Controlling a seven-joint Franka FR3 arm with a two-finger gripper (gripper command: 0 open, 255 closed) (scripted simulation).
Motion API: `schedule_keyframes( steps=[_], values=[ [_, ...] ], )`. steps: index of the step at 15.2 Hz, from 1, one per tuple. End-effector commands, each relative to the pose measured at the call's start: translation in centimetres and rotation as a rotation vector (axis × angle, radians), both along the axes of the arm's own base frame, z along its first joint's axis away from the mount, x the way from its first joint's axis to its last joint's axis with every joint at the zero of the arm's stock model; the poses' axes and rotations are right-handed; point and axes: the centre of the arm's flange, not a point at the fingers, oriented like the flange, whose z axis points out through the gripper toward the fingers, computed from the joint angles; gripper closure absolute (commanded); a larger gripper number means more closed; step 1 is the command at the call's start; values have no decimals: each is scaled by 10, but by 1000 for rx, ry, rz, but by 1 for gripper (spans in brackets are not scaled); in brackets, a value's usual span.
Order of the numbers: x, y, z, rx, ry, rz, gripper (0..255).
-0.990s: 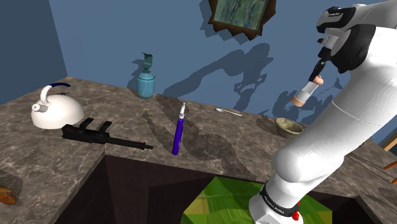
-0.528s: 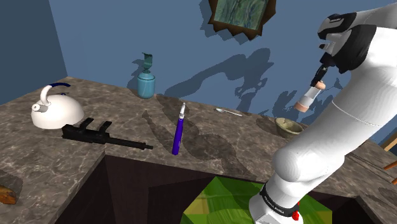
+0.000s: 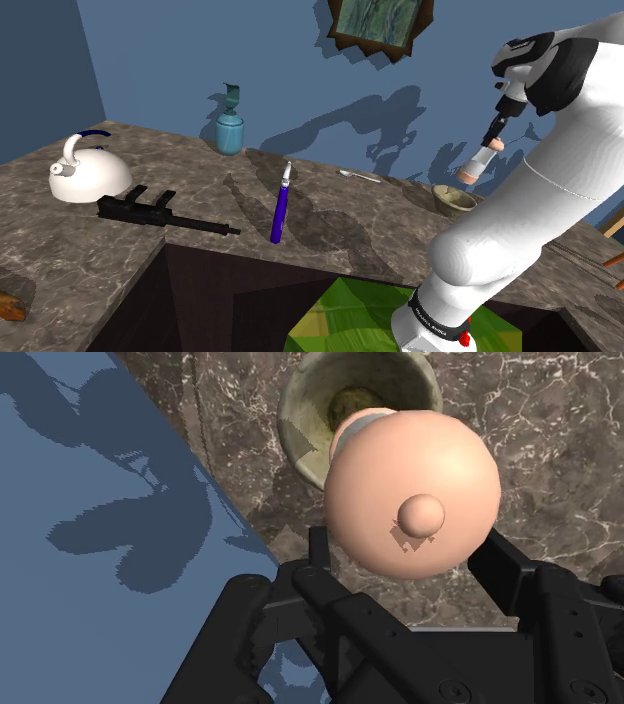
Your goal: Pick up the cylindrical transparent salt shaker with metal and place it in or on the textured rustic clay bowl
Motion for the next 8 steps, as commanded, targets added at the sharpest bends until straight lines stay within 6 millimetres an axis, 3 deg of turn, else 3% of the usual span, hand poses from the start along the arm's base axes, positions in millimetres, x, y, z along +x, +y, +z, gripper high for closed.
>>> schedule_keyframes(
  steps=[1,8],
  values=[
    [0,-1,-12,-1,0,0,255],
    [0,-1,-49,-1,0,0,255]
  ],
)
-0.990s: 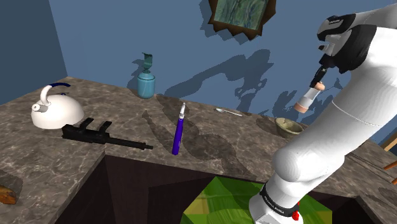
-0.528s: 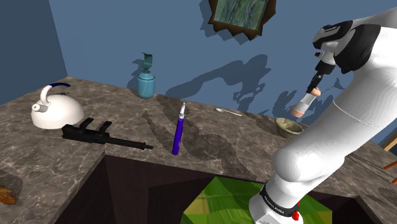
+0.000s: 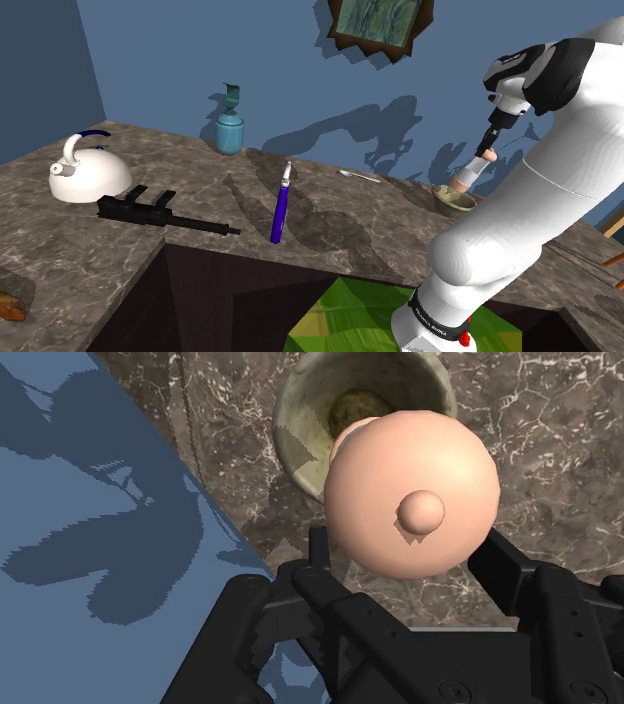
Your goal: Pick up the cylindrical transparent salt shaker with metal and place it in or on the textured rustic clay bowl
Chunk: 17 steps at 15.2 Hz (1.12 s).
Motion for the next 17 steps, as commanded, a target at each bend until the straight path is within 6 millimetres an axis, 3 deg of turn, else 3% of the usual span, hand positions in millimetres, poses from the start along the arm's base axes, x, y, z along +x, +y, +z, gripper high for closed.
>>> schedule_keyframes(
  steps=[1,4,12,13,17],
  values=[
    [-1,1,-11,-1,0,0,255],
    [-1,1,-30,-1,0,0,255],
    [-1,1,-30,-1,0,0,255],
    [-1,1,-30,-1,0,0,0],
    [-1,1,-30,-1,0,0,0]
  ],
)
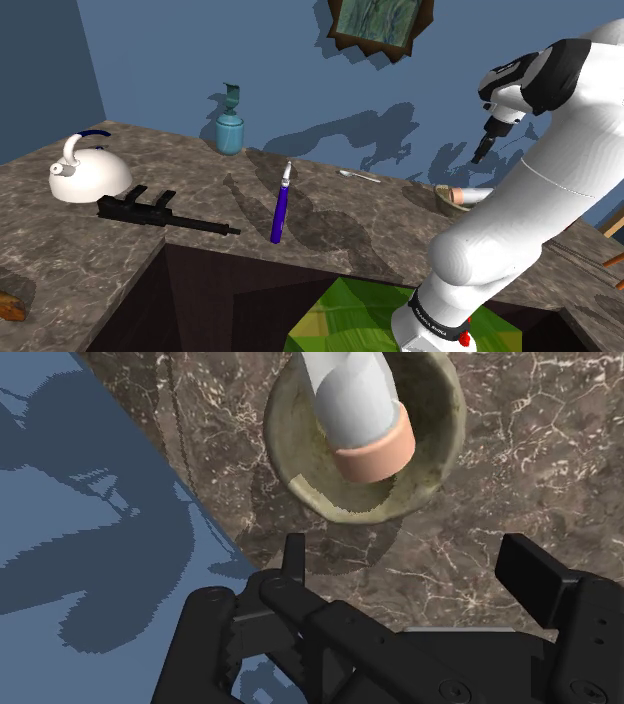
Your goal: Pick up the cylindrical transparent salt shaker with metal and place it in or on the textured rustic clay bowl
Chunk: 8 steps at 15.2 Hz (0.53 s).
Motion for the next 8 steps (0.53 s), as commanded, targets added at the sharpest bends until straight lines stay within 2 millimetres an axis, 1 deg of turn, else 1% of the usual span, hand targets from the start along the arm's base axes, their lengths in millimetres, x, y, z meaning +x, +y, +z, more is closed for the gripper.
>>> schedule_keyframes(
  steps=[1,4,5,8],
  values=[
    [0,0,0,0,0,0,0],
    [-2,2,39,0,0,0,0],
    [-3,3,50,0,0,0,0],
    [-3,3,50,0,0,0,0]
  ],
)
